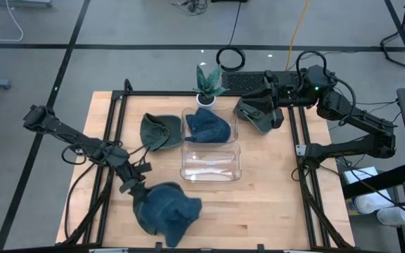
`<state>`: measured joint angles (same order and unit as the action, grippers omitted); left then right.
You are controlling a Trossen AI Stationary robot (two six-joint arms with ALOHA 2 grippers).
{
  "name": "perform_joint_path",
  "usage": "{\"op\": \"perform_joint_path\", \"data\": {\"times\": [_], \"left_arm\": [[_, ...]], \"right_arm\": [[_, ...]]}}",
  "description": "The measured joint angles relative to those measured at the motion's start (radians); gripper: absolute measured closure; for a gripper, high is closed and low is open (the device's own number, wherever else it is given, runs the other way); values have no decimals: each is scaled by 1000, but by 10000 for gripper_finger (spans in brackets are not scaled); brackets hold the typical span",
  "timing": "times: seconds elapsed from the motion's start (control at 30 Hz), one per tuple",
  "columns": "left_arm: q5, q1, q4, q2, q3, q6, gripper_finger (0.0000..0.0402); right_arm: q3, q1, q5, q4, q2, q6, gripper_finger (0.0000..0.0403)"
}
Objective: Pick & Place hat
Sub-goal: Put the blue cap into the top transparent bin
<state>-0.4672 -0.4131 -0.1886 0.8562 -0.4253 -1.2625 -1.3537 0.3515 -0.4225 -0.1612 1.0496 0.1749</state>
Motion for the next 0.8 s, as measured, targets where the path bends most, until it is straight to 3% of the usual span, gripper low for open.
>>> {"op": "perform_joint_path", "data": {"times": [0.5, 0.8], "left_arm": [[88, 199, 4, 0, -242, 371, 390], [169, 337, 6, 0, -361, 596, 390]], "right_arm": [[0, -28, -80, 80, -1, 42, 342], [0, -60, -24, 97, -1, 52, 297]]}}
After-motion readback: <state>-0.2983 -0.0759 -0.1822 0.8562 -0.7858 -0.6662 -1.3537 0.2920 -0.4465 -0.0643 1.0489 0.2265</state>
